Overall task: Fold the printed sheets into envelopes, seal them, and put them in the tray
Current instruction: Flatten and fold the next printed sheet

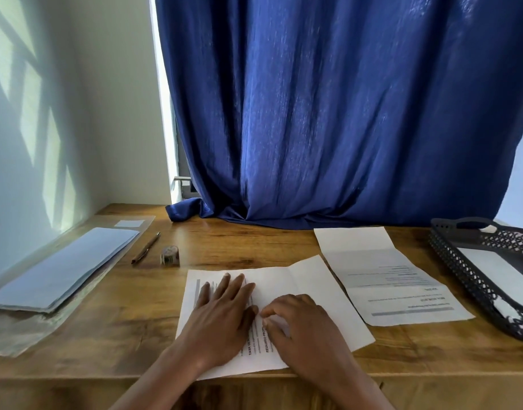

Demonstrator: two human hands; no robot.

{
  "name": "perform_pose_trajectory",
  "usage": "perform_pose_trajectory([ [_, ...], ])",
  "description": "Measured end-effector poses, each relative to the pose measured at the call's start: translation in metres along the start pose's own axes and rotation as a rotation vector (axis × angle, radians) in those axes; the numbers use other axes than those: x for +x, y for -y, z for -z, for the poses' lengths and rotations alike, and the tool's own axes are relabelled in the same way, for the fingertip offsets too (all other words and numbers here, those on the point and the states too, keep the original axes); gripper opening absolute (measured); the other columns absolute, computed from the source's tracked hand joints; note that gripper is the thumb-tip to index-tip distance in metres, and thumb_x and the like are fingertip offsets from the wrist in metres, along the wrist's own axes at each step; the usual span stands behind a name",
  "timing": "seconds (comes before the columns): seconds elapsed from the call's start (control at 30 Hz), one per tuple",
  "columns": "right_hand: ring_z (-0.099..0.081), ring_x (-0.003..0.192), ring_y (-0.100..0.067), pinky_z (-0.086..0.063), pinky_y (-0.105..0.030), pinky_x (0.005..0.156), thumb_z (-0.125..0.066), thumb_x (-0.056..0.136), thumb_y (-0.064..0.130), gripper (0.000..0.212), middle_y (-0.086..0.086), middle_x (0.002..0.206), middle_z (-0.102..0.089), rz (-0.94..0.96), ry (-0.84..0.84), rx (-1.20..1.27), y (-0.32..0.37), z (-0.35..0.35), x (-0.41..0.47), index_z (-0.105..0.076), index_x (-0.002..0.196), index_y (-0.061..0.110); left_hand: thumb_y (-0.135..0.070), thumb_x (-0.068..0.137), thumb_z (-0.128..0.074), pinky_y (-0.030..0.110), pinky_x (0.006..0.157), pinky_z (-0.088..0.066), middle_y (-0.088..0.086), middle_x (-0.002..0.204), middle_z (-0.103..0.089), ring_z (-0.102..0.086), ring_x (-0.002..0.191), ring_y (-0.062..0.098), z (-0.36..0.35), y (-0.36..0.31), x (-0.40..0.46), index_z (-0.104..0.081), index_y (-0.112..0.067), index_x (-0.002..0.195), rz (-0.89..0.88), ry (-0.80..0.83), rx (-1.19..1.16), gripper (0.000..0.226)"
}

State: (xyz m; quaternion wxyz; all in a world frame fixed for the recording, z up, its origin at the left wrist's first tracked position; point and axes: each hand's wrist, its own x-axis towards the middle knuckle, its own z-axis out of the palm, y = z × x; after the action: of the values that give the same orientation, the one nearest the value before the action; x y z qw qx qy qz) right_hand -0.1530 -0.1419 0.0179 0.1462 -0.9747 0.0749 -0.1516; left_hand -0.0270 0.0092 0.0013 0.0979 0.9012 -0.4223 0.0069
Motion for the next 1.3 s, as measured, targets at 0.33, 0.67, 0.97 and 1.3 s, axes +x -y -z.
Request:
perform_pose_trajectory([
  [0.33,-0.007,0.157,-0.013,-0.007,-0.038,0.126,-0.020,0.107,0.050,0.059,0.007,0.170,-0.017,0.010,0.072,-0.031,0.028,-0.023,0.028,-0.016,0.162,0.030,-0.045,0.108,-0.023,0.038,0.125,0.016,-0.014,0.166,0.022,0.027,0.153,0.014,0.004,0.009,-0.003,0.026,-0.039,0.151,-0.100,0.059,0.071,0.065],
  [0.67,0.010,0.156,-0.011,0.009,-0.034,0.119,-0.010,0.100,0.070,0.072,0.010,0.171,0.008,-0.118,0.190,-0.201,-0.045,-0.020,0.021,0.001,0.162,0.035,-0.063,0.103,-0.004,0.041,0.127,0.014,-0.017,0.167,0.021,0.026,0.152,0.007,0.004,0.019,-0.003,0.015,-0.041,0.160,-0.004,0.092,0.095,0.064],
  [0.97,0.006,0.158,-0.017,0.004,-0.037,0.122,-0.007,0.102,0.065,0.071,0.005,0.171,0.003,-0.195,0.128,-0.261,-0.065,-0.014,0.013,0.000,0.163,0.029,-0.055,0.107,-0.016,0.053,0.126,0.012,-0.007,0.171,0.013,0.022,0.156,0.020,0.019,-0.007,0.004,0.003,-0.030,0.165,0.073,0.132,0.127,0.066],
  [1.3,0.007,0.157,-0.015,0.005,-0.034,0.121,-0.010,0.102,0.064,0.070,0.006,0.172,0.004,-0.182,0.141,-0.257,-0.068,-0.013,0.014,0.001,0.163,0.030,-0.066,0.103,-0.006,0.040,0.125,0.014,-0.015,0.168,0.017,0.022,0.154,0.010,-0.010,-0.037,-0.004,0.010,-0.039,0.161,-0.074,0.041,0.068,0.067],
])
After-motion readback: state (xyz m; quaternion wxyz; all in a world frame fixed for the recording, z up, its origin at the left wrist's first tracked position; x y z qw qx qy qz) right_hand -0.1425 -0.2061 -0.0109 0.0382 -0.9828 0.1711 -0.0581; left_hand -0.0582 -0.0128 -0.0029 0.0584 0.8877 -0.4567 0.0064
